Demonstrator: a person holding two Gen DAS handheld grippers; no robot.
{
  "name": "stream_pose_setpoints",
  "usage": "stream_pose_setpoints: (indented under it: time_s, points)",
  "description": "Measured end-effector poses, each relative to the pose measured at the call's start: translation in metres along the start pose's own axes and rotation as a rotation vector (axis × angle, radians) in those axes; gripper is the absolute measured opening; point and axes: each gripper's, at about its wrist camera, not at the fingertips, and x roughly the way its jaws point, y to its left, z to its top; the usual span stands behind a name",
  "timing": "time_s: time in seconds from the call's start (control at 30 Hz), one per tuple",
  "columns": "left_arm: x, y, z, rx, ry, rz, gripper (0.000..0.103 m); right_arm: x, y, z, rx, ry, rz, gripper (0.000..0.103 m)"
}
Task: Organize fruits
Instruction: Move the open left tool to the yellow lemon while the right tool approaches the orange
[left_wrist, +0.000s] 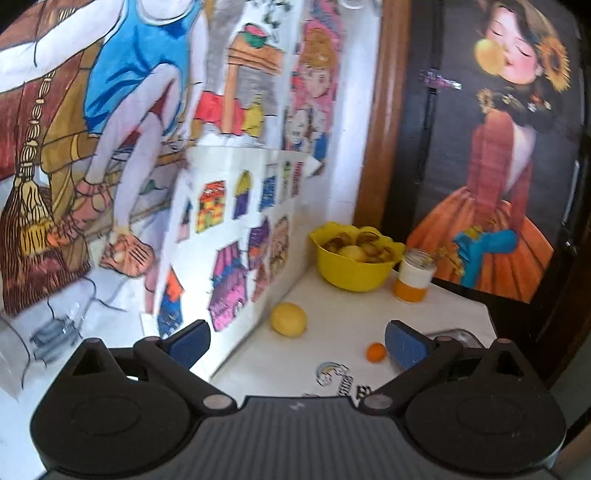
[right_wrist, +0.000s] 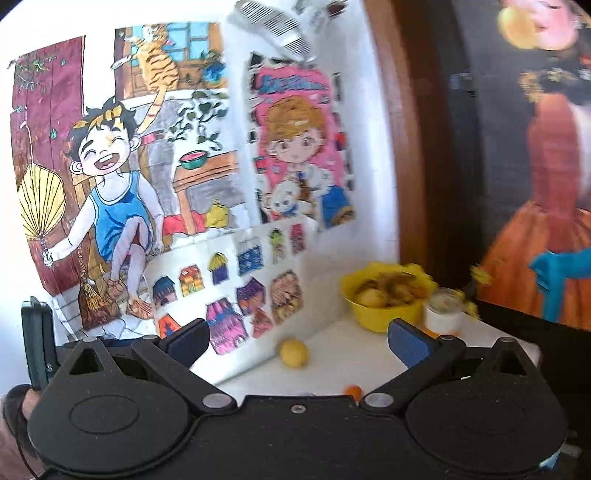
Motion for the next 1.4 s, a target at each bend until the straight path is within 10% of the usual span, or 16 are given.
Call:
stream_pose_setpoints:
  time_s: [0.27, 0.7, 1.4]
  points:
    - [0.048, 0.006, 0.016, 0.031, 0.04, -0.018, 0.102, 0.096, -0.011, 0.027, -0.164, 0.171, 0.055, 0.102]
    - [0.174, -0.012, -0.017, 0.051, 0.149, -0.044, 0.102, 0.204, -0.056, -0.074, -0.457, 0.324, -0.042, 0.102]
    - [0.281, -0.024, -0.042, 0.16, 0.17, -0.024, 0.102, 0.298, -0.08, -0.13, -0.295, 0.453, 0.149, 0.099]
